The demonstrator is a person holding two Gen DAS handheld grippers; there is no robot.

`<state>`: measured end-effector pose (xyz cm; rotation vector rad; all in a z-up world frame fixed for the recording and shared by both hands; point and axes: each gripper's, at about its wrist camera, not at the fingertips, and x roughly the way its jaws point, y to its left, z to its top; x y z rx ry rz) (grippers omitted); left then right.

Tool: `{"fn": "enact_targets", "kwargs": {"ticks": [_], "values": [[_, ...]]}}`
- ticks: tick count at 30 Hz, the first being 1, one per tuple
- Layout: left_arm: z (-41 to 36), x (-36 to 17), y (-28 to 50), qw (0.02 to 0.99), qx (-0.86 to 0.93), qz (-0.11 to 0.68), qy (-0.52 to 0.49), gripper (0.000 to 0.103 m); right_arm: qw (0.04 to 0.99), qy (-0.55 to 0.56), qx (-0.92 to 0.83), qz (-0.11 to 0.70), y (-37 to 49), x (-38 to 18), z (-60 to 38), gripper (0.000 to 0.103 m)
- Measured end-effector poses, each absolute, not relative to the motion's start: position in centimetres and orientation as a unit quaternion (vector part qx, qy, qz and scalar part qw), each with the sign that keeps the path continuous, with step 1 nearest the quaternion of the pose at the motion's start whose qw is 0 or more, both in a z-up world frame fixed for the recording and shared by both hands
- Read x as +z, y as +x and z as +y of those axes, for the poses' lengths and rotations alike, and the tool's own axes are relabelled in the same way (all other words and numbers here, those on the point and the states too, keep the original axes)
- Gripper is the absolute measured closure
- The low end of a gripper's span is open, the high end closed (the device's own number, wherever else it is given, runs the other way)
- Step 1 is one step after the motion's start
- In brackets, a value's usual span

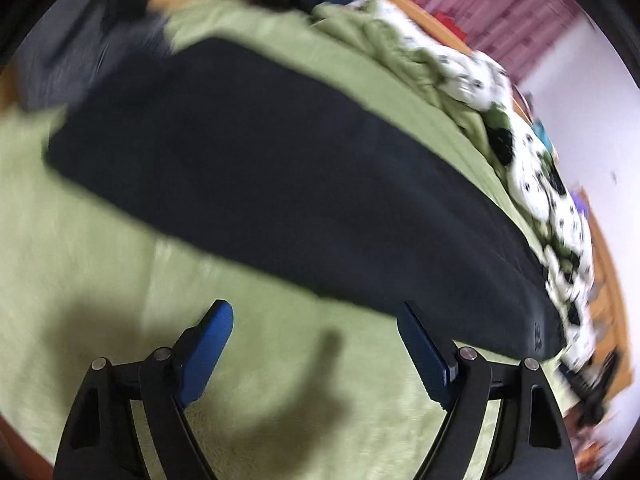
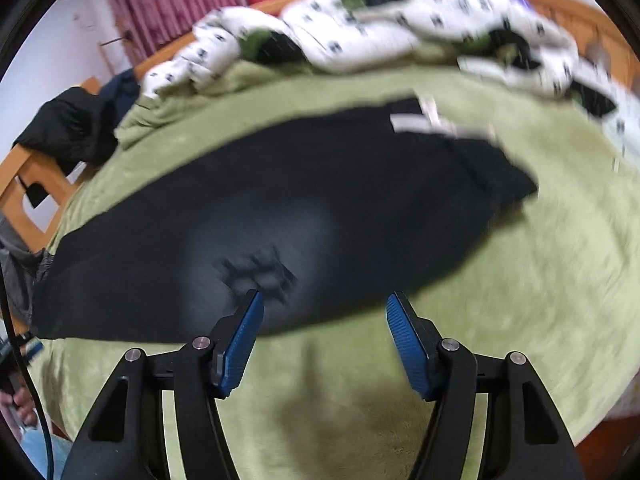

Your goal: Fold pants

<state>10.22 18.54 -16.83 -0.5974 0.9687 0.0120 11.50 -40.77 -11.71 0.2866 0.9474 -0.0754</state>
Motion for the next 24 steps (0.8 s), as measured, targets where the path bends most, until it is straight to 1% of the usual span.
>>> {"fn": "enact_targets", "kwargs": {"ticks": [1,5,8,9,10,11,12,13,14,17,21,24], "values": [[19.1,-18.0,10.0,0.839,0.006,0.454,-0.302,0.024,0.875,0.155,-0.04,0.457,11.2,-13.0,-41.4,0.039],[20.3,-19.1,10.7,0.846,-0.001,0.412,-0.338,0.024,0.862,0.223,-0.039,0.454,11.2,-16.0,-43.0,0.039],[20.8,-19.7,12.7,0.834,0.015,0.414,-0.365,0.024,0.864,0.276,-0.036,0.419,12.0,-16.7,-44.4,0.036],[20.9,-19.6,13.1,0.83,0.018,0.409,-0.378,0.027,0.862,0.296,-0.035,0.41,12.2,-16.9,-44.7,0.036],[21.1,-19.5,13.5,0.827,0.025,0.407,-0.388,0.04,0.859,0.316,-0.034,0.402,12.5,-17.2,-45.0,0.036],[21.3,-19.4,13.8,0.824,0.035,0.409,-0.39,0.052,0.856,0.329,-0.038,0.398,12.8,-17.3,-45.1,0.054],[21.4,-19.3,14.0,0.824,0.043,0.41,-0.388,0.078,0.854,0.333,-0.037,0.399,13.2,-17.2,-45.1,0.069],[21.4,-19.0,14.3,0.827,0.048,0.411,-0.38,0.096,0.853,0.331,-0.033,0.403,13.6,-17.0,-44.9,0.082],[21.5,-18.7,14.4,0.832,0.047,0.414,-0.368,0.094,0.857,0.321,-0.035,0.402,13.8,-16.4,-44.6,0.085],[20.8,-15.0,14.9,0.869,0.029,0.378,-0.318,0.094,0.883,0.274,-0.019,0.38,14.5,-13.1,-42.9,0.088],[19.5,-9.7,18.0,0.908,0.021,0.334,-0.254,0.094,0.907,0.24,0.015,0.347,17.1,-8.4,-41.6,0.089],[19.5,-8.0,21.3,0.918,0.021,0.32,-0.233,0.094,0.911,0.239,0.03,0.334,20.0,-6.3,-41.7,0.089]]}}
